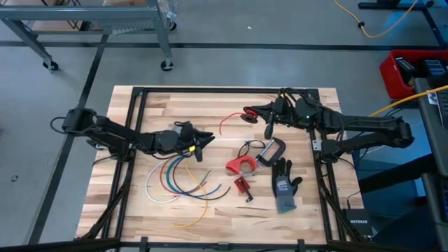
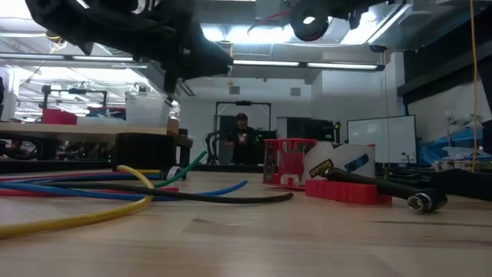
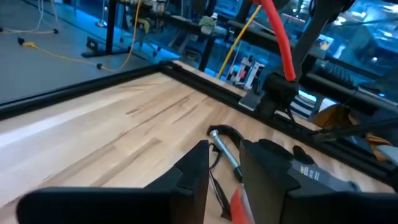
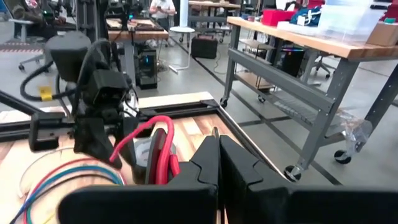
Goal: Coil cords
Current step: Coil the red wire onto the spool
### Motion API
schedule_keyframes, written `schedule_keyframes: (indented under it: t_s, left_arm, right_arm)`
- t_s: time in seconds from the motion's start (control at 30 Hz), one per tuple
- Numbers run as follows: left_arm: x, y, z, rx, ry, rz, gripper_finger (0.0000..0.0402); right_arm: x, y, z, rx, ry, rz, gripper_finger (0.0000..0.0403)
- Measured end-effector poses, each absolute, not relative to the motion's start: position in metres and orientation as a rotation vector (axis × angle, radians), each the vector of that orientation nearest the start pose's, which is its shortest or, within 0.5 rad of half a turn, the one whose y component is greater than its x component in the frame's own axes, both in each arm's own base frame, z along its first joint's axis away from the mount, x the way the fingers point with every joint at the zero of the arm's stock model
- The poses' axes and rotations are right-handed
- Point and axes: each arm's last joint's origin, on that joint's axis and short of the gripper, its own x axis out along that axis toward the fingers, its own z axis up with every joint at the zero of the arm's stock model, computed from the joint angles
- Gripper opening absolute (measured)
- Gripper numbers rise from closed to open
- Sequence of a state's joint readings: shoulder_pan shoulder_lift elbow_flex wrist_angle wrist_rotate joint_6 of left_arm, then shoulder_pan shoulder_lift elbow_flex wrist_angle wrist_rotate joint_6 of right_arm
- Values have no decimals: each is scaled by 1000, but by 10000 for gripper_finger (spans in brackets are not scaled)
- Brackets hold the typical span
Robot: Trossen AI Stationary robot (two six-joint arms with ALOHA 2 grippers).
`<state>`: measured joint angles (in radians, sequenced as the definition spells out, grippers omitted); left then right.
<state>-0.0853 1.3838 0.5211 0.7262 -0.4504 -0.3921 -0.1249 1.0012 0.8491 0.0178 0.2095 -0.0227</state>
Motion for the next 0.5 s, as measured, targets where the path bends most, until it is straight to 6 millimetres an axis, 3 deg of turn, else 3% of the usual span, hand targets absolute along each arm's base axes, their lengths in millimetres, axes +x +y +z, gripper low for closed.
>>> schedule_keyframes:
  t_s: [0.5]
  left_arm:
    - [276,-12,212,-349,-89,322,63]
  right_arm:
    - [229,-35,329,-38,166,-331,3]
